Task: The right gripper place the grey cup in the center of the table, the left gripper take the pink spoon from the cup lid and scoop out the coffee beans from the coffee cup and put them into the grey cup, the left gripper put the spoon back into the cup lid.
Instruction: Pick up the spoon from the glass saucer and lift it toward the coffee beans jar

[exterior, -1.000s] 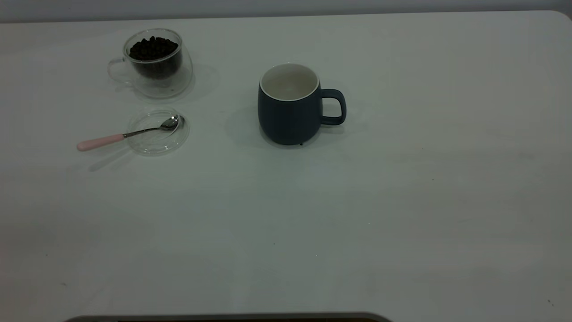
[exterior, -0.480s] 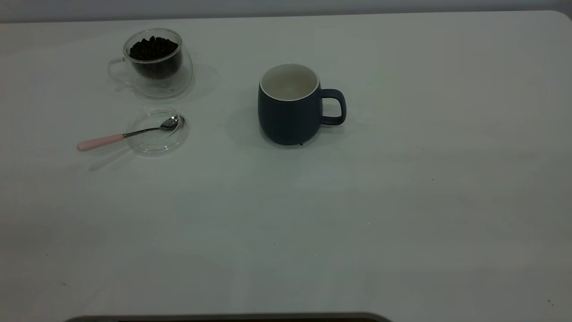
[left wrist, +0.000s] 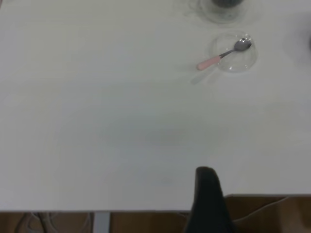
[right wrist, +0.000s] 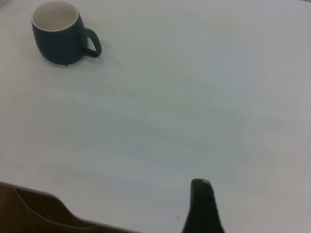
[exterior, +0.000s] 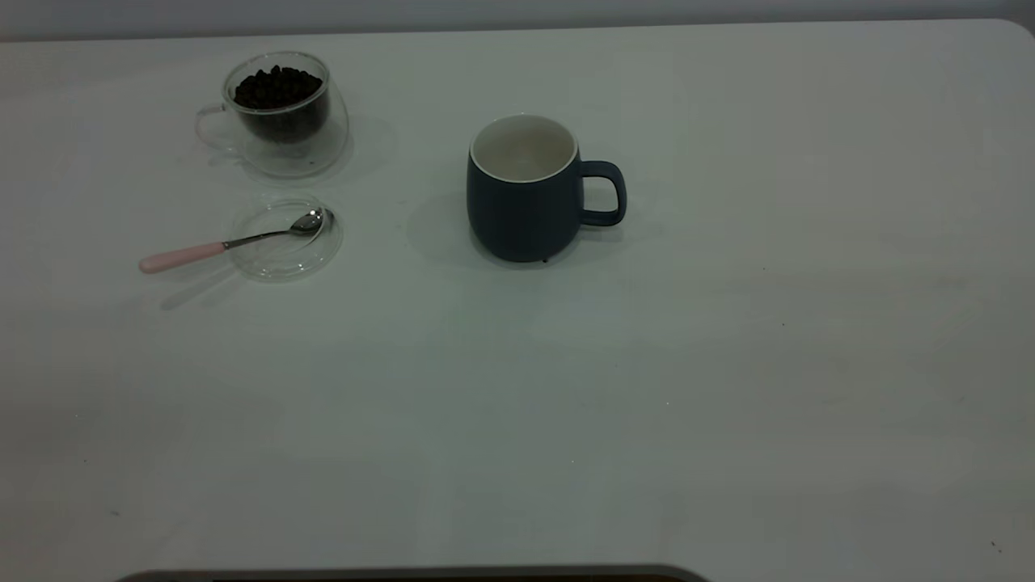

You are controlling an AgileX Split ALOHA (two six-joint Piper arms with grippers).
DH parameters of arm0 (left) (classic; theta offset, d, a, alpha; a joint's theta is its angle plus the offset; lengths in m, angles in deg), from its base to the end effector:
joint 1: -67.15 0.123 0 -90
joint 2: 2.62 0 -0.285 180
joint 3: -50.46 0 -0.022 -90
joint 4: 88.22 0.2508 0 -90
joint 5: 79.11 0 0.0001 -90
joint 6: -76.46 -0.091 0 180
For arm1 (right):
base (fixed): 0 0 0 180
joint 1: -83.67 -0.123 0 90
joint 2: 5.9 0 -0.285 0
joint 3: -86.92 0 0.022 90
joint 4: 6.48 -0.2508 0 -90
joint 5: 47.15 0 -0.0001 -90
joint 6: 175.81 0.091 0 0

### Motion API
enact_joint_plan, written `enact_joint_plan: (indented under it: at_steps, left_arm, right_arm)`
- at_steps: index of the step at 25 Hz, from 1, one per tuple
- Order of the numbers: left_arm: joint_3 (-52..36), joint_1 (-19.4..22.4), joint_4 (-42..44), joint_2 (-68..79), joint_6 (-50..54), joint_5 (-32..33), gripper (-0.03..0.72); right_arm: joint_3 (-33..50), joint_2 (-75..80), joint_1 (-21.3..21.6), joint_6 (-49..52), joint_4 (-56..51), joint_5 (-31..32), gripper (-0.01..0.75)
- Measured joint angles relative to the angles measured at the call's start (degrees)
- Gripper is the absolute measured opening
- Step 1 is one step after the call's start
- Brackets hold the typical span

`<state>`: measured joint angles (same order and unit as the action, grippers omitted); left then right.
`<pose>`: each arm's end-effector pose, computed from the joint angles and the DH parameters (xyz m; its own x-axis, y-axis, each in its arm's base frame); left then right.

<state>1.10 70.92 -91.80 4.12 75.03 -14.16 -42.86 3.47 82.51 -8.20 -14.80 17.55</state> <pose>-0.0090 -0.0058 0.2677 -0.5140 -0.0354 -0.8571 -0.0181 0.9994 -0.0304 -0.0016 0.0119 0.2647 -0.5336 -0.1627 -0.8299 -0.2127 0.9756 -0.0546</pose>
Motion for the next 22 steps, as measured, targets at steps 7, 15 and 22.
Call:
enact_joint_plan:
  at_steps: [7, 15, 22]
  left_arm:
    - [2.68, 0.0, -0.34, 2.38, 3.28, -5.22, 0.587]
    - [14.04, 0.0, -9.52, 31.65, 0.72, -19.19, 0.591]
    - [22.95, 0.0, -26.66, 58.92, -8.58, -28.22, 0.591]
  right_arm:
    - [0.0, 0.0, 0.0, 0.0, 0.0, 0.0, 0.588]
    - [0.0, 0.0, 0.0, 0.0, 0.0, 0.0, 0.588]
    - [0.0, 0.0, 0.0, 0.0, 0.0, 0.0, 0.588]
